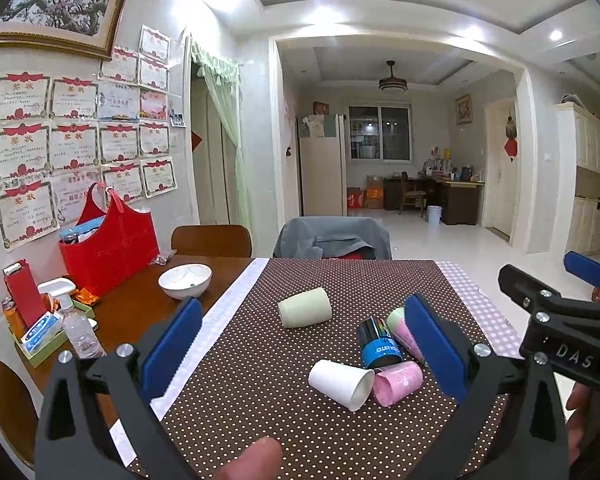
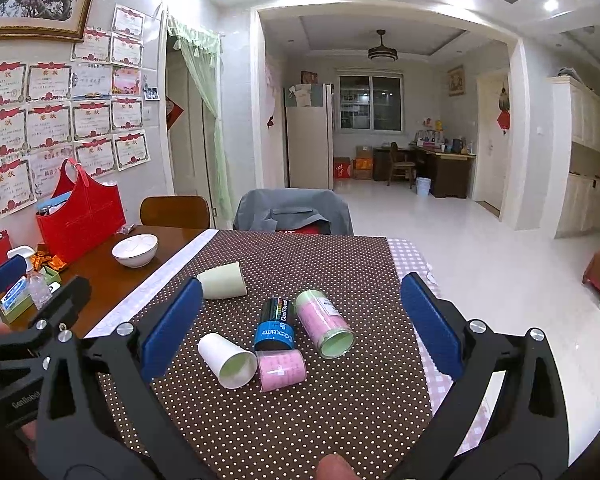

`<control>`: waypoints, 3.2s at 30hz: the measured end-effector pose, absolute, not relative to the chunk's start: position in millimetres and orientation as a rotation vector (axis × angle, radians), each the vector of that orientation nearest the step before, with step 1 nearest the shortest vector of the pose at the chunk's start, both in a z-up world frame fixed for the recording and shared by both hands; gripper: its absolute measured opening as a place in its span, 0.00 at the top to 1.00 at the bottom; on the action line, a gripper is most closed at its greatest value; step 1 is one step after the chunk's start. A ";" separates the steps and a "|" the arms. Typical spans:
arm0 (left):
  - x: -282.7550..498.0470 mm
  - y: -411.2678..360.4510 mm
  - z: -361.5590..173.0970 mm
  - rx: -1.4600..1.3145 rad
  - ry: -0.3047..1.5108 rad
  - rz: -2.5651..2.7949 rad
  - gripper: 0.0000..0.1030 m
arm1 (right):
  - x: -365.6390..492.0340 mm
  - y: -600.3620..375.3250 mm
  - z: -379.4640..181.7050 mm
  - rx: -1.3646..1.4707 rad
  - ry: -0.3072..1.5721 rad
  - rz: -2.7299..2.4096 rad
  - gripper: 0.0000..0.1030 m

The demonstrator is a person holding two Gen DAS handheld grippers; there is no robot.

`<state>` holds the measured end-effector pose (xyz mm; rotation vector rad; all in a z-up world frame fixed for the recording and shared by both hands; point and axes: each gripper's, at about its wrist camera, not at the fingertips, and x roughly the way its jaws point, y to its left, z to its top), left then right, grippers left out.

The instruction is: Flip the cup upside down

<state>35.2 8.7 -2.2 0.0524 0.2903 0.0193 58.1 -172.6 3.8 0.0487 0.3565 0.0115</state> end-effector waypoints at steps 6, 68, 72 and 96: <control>46.3 7.7 -5.3 0.051 0.316 0.006 0.04 | 66.5 -174.0 3.4 0.050 0.370 0.016 0.06; 201.2 6.8 -114.5 0.056 0.698 -0.009 0.04 | 292.0 -212.7 -177.0 -0.146 1.002 0.069 0.06; 212.9 14.1 -123.1 0.039 0.726 0.007 0.04 | 319.5 -208.5 -194.9 -0.178 1.055 0.090 0.06; 166.9 19.7 -105.9 0.008 0.691 -0.007 0.04 | 270.1 -232.1 -163.7 0.039 1.054 0.181 0.34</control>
